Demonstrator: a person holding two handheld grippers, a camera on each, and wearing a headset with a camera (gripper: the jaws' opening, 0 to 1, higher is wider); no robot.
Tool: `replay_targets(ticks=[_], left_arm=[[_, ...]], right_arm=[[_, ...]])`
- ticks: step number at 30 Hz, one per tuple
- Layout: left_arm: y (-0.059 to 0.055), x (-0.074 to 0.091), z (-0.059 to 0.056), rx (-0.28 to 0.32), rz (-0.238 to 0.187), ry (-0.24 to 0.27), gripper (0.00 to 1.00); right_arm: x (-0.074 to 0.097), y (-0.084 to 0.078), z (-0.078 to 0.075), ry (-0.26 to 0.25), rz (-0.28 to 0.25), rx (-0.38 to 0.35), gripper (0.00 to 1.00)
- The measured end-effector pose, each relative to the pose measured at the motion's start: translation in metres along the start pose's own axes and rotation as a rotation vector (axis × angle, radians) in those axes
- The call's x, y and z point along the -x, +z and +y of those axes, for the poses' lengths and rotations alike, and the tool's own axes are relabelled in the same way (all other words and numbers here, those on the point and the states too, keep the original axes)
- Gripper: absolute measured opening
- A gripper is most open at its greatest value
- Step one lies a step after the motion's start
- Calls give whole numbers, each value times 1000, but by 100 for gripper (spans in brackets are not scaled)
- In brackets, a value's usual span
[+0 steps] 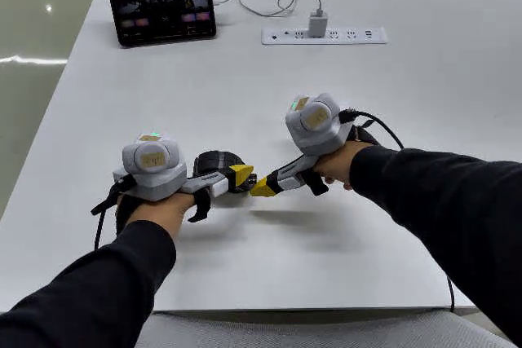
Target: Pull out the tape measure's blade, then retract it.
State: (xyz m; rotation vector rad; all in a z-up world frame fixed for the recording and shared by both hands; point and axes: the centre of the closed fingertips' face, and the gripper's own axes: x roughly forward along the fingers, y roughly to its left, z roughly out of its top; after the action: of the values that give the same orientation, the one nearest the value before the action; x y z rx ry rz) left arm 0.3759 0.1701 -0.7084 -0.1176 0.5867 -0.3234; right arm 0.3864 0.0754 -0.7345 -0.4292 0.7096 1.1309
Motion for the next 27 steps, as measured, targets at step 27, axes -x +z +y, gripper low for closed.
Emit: replay_targets(ticks=[27], left_arm=[[2, 1, -29, -178, 77, -150, 100]], right_arm=[[68, -35, -36, -169, -86, -167, 100]])
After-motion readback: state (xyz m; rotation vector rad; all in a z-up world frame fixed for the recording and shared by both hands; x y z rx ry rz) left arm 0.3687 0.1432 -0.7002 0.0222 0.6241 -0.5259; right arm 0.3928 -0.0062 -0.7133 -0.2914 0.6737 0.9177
